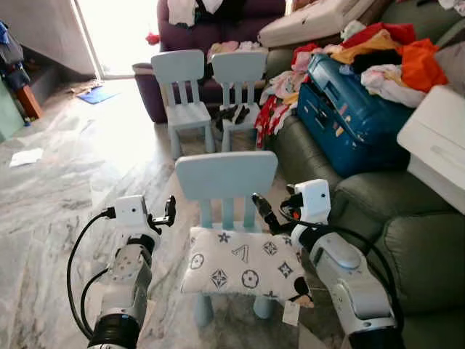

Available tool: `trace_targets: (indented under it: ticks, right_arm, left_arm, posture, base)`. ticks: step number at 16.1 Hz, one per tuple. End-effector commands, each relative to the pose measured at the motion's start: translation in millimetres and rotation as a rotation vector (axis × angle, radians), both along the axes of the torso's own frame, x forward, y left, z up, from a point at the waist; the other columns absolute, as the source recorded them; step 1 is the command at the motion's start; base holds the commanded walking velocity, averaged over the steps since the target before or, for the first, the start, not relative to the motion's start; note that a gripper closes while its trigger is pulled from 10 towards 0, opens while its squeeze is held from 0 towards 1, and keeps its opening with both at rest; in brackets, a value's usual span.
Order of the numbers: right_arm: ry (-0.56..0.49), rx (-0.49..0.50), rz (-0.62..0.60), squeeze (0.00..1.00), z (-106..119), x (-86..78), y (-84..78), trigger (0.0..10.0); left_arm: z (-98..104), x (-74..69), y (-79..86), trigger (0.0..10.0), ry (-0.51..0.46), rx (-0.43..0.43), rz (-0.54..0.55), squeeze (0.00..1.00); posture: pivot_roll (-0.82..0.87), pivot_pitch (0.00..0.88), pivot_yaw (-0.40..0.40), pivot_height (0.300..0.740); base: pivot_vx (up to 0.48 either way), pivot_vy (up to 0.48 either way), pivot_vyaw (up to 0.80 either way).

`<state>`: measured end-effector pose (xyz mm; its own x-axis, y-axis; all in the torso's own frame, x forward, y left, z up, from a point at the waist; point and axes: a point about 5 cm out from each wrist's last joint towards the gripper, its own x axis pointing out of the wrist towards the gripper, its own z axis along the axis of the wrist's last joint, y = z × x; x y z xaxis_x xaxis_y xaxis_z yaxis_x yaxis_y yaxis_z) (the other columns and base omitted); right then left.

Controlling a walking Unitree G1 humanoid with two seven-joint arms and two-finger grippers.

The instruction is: Move the pillow to the sofa

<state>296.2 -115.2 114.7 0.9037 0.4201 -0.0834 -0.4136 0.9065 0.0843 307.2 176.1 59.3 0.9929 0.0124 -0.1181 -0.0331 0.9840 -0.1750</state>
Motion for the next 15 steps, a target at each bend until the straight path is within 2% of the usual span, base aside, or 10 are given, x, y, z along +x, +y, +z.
trace_targets:
  ticks: [1,10,15]
  right_arm:
    - [-0.02,0.007,0.002,0.0,6.2,1.7,1.2,10.0]
    - [-0.019,0.006,0.006,0.0,6.3,1.4,1.3,10.0]
    - [-0.009,0.01,0.017,0.0,5.0,0.2,2.6,10.0]
  left_arm:
    - [2.0,1.5,1.3,10.0,-0.008,-0.001,-0.004,0.0]
    - [1.1,0.6,1.4,10.0,-0.013,-0.009,0.007,0.0]
    - [-1.3,-0.7,4.5,10.0,0.005,-0.007,0.03,0.0]
  posture:
    - [-0.23,0.0,0.017,0.74]
    - [-0.24,0.001,0.014,0.74]
    - [-0.23,0.004,0.013,0.74]
  base:
    - [0.48,0.0,0.0]
    - [0.476,0.0,0.0]
    - [0.0,0.0,0.0]
